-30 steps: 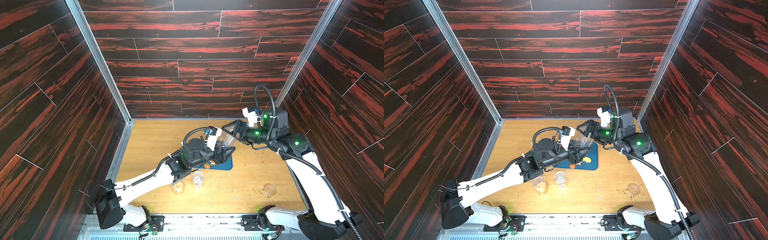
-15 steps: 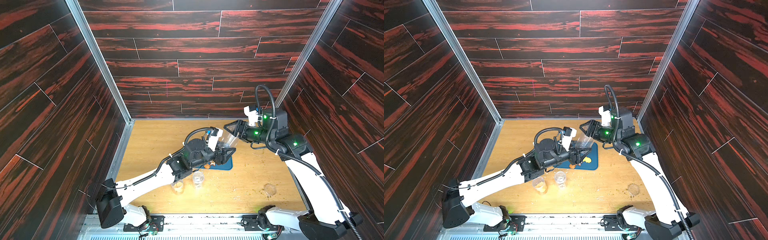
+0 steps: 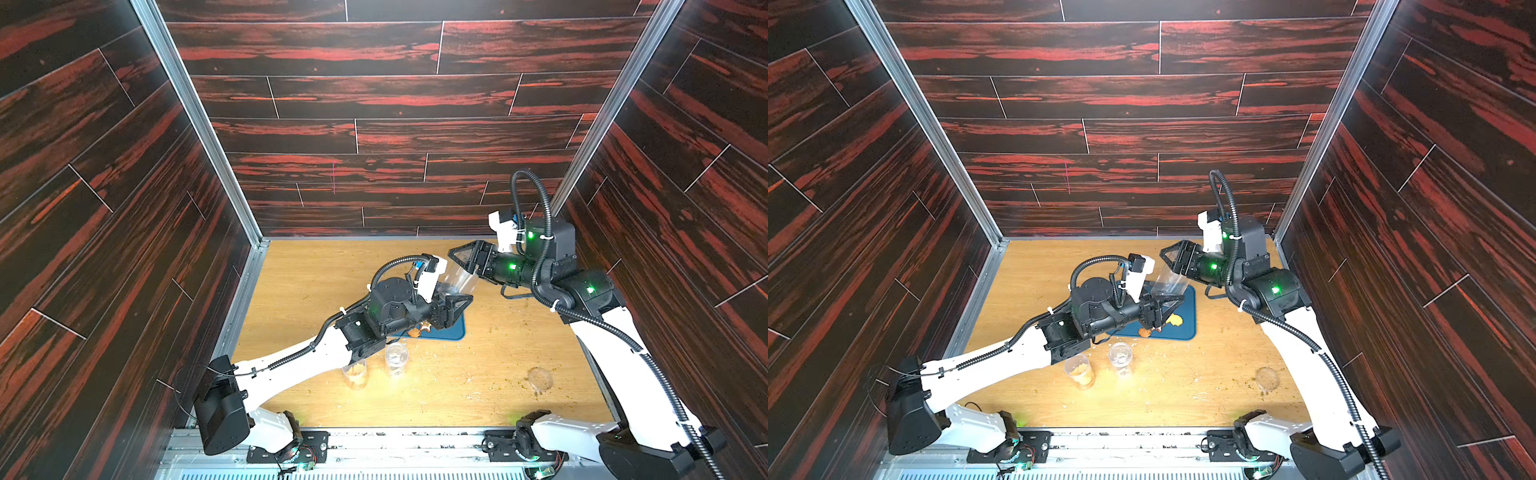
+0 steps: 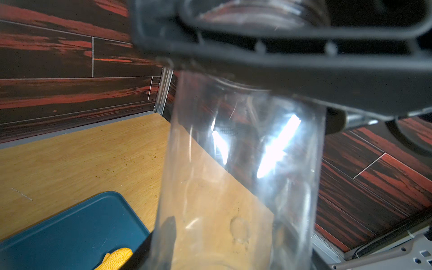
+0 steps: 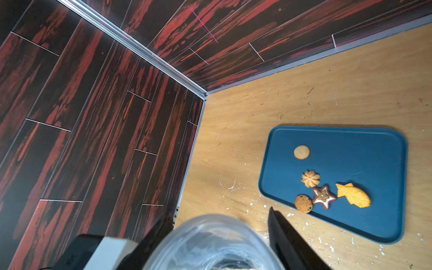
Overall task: Pour the cookies out of the jar
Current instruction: Pick up the jar from the center of the board.
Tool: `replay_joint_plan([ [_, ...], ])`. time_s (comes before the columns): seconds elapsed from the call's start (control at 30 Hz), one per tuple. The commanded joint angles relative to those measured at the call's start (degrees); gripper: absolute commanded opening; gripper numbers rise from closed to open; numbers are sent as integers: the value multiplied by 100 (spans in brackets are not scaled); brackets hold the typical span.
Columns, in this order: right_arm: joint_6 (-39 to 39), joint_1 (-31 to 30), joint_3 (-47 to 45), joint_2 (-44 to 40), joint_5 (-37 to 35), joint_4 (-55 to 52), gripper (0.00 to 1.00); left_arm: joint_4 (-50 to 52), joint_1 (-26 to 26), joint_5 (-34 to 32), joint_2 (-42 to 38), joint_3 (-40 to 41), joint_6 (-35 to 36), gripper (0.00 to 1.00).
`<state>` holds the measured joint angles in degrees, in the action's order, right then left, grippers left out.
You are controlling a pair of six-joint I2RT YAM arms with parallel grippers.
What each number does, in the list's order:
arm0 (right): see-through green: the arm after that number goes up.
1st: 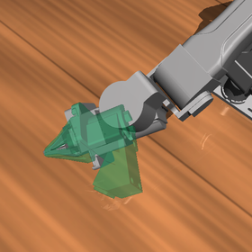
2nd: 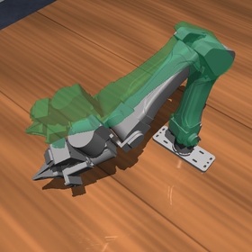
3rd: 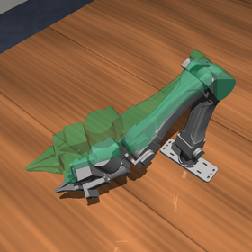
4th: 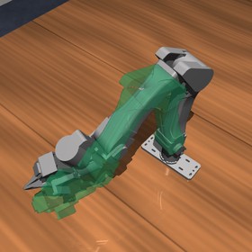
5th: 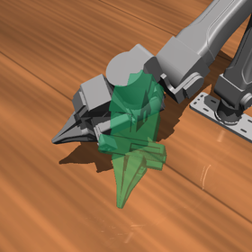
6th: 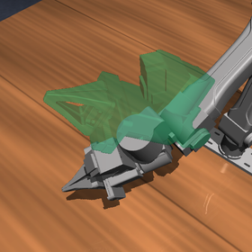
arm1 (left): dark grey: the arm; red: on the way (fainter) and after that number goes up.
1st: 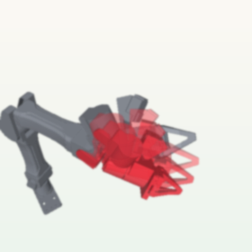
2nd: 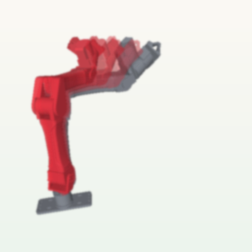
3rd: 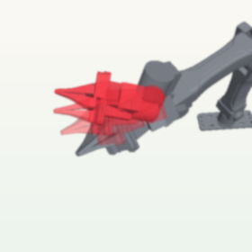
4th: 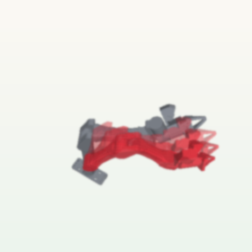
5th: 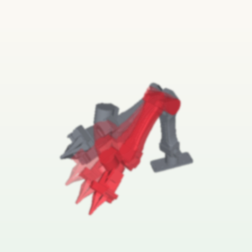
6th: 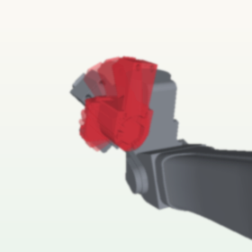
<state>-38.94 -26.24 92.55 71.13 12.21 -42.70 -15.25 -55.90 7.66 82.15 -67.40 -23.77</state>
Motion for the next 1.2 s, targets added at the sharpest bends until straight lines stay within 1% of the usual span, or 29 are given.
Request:
replay_joint_plan([
  [0.0,95,-5,4,-119,-453,-253,59,-170,39,-229,-219,-45,97,62],
  [0.03,107,-4,16,-119,-548,-307,59,-106,37,-240,-264,-25,109,69],
  [0.07,131,-5,26,-117,-643,-352,59,-53,44,-245,-310,-4,125,82],
  [0.1,139,-3,26,-119,-719,-369,59,-11,39,-257,-358,37,131,99],
  [0.23,169,5,16,-116,-981,-406,59,137,52,-355,-638,232,159,100],
  [0.37,306,13,-17,-126,-1439,-478,59,438,67,-521,-977,420,215,100],
  [0.47,624,14,-181,-177,-1998,-415,59,839,104,-795,-1346,556,216,100],
  [0.57,1089,11,-662,-286,-2690,-78,59,1244,175,-1064,-1754,691,223,100],
  [0.67,1432,9,-1509,-511,-3343,634,59,1654,245,-1296,-2235,850,275,100],
  [0.73,1599,26,-2190,-662,-3672,1228,60,2107,259,-1683,-2622,927,226,100],
  [0.9,1675,47,-3604,-803,-4416,2620,59,2976,275,-2319,-3613,1281,241,100],
  [1.03,1768,79,-4306,-578,-4718,3585,60,3441,289,-2599,-4405,1711,153,100],
  [1.17,1870,194,-4778,-199,-4932,4491,60,3752,290,-2801,-4975,1983,-114,100],
])
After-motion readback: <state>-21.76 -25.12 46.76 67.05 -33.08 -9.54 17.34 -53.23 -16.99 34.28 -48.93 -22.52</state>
